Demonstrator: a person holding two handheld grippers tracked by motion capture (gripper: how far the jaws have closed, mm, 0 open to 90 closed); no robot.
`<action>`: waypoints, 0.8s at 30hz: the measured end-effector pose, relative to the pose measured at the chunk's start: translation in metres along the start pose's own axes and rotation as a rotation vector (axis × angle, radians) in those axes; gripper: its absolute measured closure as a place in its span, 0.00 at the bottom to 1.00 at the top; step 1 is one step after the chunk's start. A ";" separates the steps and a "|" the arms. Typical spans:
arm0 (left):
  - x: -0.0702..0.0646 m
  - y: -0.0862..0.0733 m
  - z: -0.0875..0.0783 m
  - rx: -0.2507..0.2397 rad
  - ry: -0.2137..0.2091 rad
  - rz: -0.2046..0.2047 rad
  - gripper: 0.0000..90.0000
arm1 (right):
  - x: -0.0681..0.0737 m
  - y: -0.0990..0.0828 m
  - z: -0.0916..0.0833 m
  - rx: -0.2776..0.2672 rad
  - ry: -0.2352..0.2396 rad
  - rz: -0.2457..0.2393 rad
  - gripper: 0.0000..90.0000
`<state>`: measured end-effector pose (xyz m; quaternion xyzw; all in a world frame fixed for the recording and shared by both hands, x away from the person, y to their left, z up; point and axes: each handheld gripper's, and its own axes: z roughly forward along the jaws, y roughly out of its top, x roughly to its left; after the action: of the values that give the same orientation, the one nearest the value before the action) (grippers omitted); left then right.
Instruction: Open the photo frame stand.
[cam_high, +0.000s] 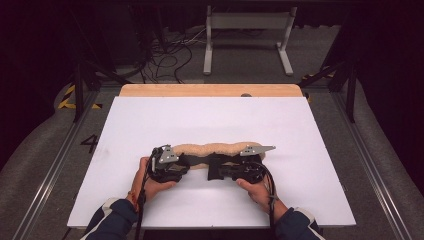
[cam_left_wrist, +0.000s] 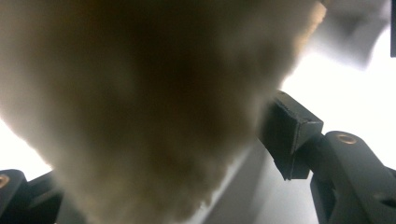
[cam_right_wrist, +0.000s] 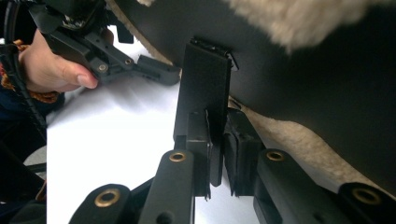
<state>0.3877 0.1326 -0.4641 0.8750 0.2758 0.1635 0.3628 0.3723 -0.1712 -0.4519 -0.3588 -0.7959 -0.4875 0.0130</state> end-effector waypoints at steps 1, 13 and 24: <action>0.000 0.000 0.001 -0.003 0.005 -0.003 0.47 | 0.000 0.000 0.001 0.004 -0.001 -0.005 0.91; -0.002 0.001 0.003 -0.008 0.044 -0.036 0.48 | 0.008 -0.004 0.002 -0.012 -0.077 -0.059 0.90; -0.003 0.001 0.005 -0.018 0.058 -0.037 0.48 | 0.011 -0.003 -0.004 0.005 -0.130 -0.118 0.91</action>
<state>0.3888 0.1275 -0.4667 0.8614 0.3008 0.1843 0.3655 0.3610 -0.1697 -0.4482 -0.3422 -0.8161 -0.4610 -0.0663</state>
